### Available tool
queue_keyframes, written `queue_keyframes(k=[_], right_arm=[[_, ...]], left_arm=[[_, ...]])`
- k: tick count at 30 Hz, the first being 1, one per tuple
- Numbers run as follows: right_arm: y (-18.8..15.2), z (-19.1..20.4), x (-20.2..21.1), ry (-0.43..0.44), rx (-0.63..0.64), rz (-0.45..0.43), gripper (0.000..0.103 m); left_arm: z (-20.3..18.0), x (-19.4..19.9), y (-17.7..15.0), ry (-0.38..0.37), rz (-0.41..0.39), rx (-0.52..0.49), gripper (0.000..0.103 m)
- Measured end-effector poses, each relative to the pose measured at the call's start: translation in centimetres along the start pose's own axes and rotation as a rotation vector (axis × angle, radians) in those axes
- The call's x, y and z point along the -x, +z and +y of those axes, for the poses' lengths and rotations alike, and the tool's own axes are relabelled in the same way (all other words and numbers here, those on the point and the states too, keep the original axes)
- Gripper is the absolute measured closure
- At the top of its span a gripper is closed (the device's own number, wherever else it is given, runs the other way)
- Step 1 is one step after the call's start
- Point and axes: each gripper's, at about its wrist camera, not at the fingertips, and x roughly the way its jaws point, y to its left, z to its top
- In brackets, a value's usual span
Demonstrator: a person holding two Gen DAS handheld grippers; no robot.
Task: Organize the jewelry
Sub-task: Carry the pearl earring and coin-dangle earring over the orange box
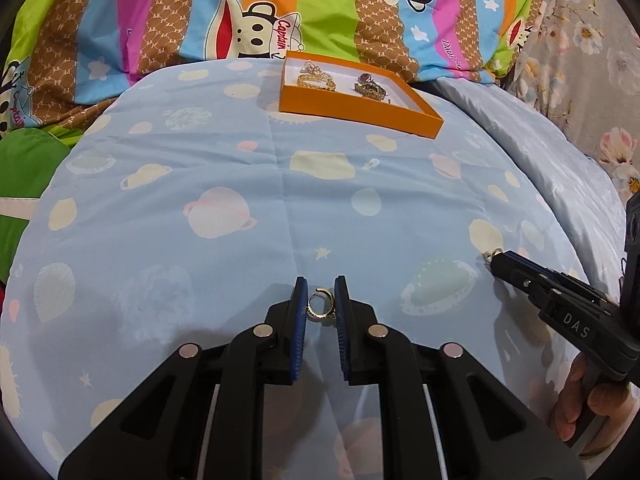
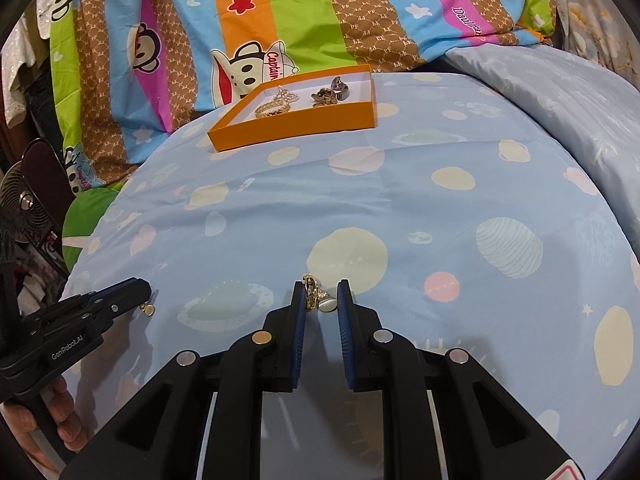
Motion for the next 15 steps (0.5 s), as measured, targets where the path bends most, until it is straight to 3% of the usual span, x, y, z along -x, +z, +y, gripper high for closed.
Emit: queue_keyframes(k=[15], right_arm=[[3.1, 1.2, 2.6, 0.053, 0.037, -0.076, 0.088]], left_arm=[[-2.0, 2.0, 3.5, -0.039, -0.083, -0.04, 0.09]])
